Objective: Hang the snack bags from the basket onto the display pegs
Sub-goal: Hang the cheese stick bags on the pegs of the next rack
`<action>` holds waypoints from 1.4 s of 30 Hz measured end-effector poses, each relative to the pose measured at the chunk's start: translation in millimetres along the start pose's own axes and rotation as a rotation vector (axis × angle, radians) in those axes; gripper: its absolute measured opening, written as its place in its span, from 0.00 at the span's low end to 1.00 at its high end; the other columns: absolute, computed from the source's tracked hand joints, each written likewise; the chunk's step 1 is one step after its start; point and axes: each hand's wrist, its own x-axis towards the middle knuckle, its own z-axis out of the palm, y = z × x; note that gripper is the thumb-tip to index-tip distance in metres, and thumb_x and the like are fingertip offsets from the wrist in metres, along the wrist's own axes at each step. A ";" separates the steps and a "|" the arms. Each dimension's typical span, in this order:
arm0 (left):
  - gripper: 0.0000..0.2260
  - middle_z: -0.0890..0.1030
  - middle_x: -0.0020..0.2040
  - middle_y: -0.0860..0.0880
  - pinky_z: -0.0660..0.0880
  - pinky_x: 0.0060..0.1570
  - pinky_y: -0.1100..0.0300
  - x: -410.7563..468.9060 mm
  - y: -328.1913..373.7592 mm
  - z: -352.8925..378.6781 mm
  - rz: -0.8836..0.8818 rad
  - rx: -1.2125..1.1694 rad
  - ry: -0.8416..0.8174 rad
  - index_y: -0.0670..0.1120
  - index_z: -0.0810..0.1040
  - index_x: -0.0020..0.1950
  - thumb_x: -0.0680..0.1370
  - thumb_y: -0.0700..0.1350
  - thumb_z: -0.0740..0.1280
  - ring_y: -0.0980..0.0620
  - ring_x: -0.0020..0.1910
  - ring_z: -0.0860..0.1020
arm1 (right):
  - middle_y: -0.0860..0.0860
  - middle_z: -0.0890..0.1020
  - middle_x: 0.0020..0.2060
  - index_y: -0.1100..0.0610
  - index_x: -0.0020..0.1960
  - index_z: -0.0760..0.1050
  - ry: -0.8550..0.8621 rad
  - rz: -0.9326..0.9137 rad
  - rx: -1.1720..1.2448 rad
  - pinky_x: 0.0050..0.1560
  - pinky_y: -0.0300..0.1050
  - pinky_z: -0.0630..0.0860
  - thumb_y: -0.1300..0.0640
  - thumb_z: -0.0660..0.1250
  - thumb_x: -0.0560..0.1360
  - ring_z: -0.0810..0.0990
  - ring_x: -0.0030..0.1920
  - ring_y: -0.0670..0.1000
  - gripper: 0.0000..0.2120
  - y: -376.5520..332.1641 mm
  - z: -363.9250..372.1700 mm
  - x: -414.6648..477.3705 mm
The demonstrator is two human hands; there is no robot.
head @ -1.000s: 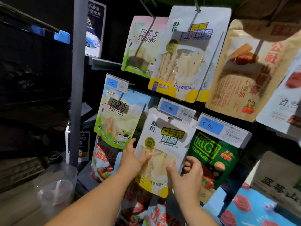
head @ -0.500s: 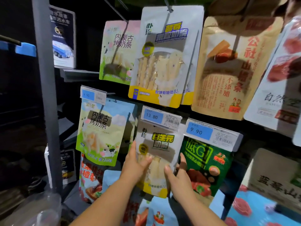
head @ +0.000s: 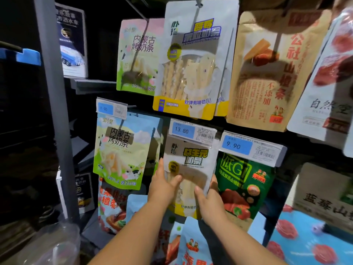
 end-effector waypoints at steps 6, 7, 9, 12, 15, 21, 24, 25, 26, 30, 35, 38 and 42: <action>0.39 0.60 0.78 0.49 0.65 0.71 0.44 -24.1 2.9 -8.9 0.018 0.072 0.050 0.57 0.48 0.80 0.77 0.50 0.70 0.45 0.75 0.62 | 0.57 0.75 0.67 0.51 0.81 0.45 -0.003 0.020 -0.016 0.56 0.48 0.74 0.49 0.60 0.82 0.77 0.61 0.59 0.34 -9.1 -6.6 -20.6; 0.39 0.59 0.78 0.49 0.64 0.72 0.46 -29.6 5.3 -10.1 0.029 0.091 0.079 0.55 0.49 0.80 0.77 0.50 0.70 0.45 0.76 0.60 | 0.57 0.75 0.66 0.51 0.81 0.45 -0.005 0.019 -0.023 0.56 0.48 0.74 0.49 0.60 0.82 0.77 0.62 0.58 0.34 -10.4 -8.7 -23.4; 0.37 0.59 0.77 0.47 0.62 0.71 0.49 -41.2 11.3 -10.8 0.050 0.142 0.142 0.50 0.53 0.80 0.77 0.49 0.70 0.44 0.75 0.59 | 0.56 0.75 0.65 0.52 0.80 0.49 -0.014 0.032 -0.035 0.54 0.46 0.73 0.48 0.59 0.82 0.76 0.61 0.57 0.31 -13.9 -14.2 -29.1; 0.31 0.65 0.72 0.46 0.64 0.68 0.51 -56.3 21.2 -8.6 0.098 0.251 0.150 0.47 0.61 0.75 0.76 0.50 0.70 0.44 0.72 0.63 | 0.53 0.75 0.58 0.56 0.72 0.61 -0.029 0.016 -0.058 0.54 0.47 0.74 0.48 0.58 0.83 0.76 0.56 0.53 0.22 -16.9 -27.5 -40.0; 0.17 0.76 0.56 0.47 0.73 0.57 0.52 -64.8 27.5 4.0 0.180 0.305 -0.025 0.50 0.68 0.60 0.76 0.51 0.70 0.46 0.57 0.75 | 0.51 0.74 0.68 0.51 0.76 0.61 -0.019 -0.005 -0.036 0.64 0.44 0.70 0.49 0.59 0.83 0.72 0.68 0.51 0.23 -9.6 -52.7 -57.0; 0.11 0.77 0.42 0.51 0.70 0.42 0.56 -99.0 50.9 61.2 0.367 0.489 -0.400 0.52 0.65 0.47 0.77 0.52 0.68 0.45 0.44 0.74 | 0.47 0.79 0.59 0.50 0.67 0.73 0.071 0.003 -0.131 0.52 0.37 0.67 0.51 0.59 0.83 0.76 0.58 0.47 0.14 30.5 -136.0 -101.5; 0.09 0.76 0.39 0.53 0.71 0.42 0.56 -124.2 71.3 106.3 0.503 0.495 -0.547 0.54 0.67 0.43 0.78 0.52 0.66 0.46 0.43 0.75 | 0.45 0.79 0.51 0.52 0.63 0.76 0.153 0.047 -0.129 0.45 0.26 0.67 0.54 0.60 0.83 0.78 0.51 0.44 0.11 50.1 -189.5 -132.9; 0.09 0.77 0.39 0.53 0.73 0.44 0.55 -134.7 79.9 121.7 0.539 0.490 -0.594 0.56 0.67 0.41 0.77 0.52 0.66 0.47 0.43 0.76 | 0.45 0.79 0.49 0.51 0.61 0.76 0.181 0.066 -0.133 0.43 0.24 0.67 0.54 0.60 0.83 0.77 0.47 0.40 0.10 56.1 -208.0 -144.3; 0.09 0.78 0.40 0.54 0.74 0.47 0.55 -145.2 88.9 137.4 0.571 0.474 -0.636 0.56 0.67 0.41 0.77 0.52 0.66 0.47 0.45 0.77 | 0.44 0.79 0.48 0.50 0.59 0.76 0.211 0.080 -0.145 0.43 0.24 0.67 0.55 0.61 0.83 0.77 0.43 0.37 0.08 61.1 -226.8 -155.3; 0.06 0.78 0.41 0.53 0.71 0.45 0.59 -204.6 129.0 198.7 0.761 0.426 -0.818 0.54 0.70 0.44 0.78 0.51 0.66 0.48 0.48 0.78 | 0.42 0.80 0.51 0.49 0.61 0.77 0.328 0.164 -0.222 0.53 0.37 0.72 0.53 0.61 0.82 0.78 0.54 0.44 0.10 94.7 -300.5 -194.9; 0.07 0.75 0.41 0.54 0.69 0.42 0.56 -285.4 165.0 259.6 0.914 0.385 -0.978 0.55 0.69 0.44 0.79 0.52 0.65 0.48 0.47 0.76 | 0.39 0.77 0.48 0.50 0.63 0.77 0.404 0.255 -0.238 0.61 0.51 0.76 0.52 0.60 0.83 0.79 0.57 0.49 0.12 122.8 -374.9 -244.6; 0.05 0.77 0.42 0.52 0.71 0.43 0.54 -327.7 184.8 291.8 0.977 0.377 -1.072 0.52 0.71 0.47 0.79 0.51 0.64 0.47 0.46 0.76 | 0.41 0.78 0.46 0.50 0.60 0.78 0.502 0.315 -0.284 0.59 0.54 0.77 0.52 0.60 0.82 0.79 0.54 0.50 0.11 138.9 -411.0 -275.6; 0.04 0.79 0.45 0.52 0.75 0.48 0.52 -385.7 203.4 337.9 1.046 0.361 -1.160 0.53 0.72 0.48 0.78 0.52 0.65 0.47 0.48 0.77 | 0.46 0.81 0.49 0.51 0.59 0.79 0.612 0.441 -0.321 0.56 0.48 0.77 0.51 0.61 0.82 0.79 0.51 0.48 0.11 169.5 -461.9 -327.5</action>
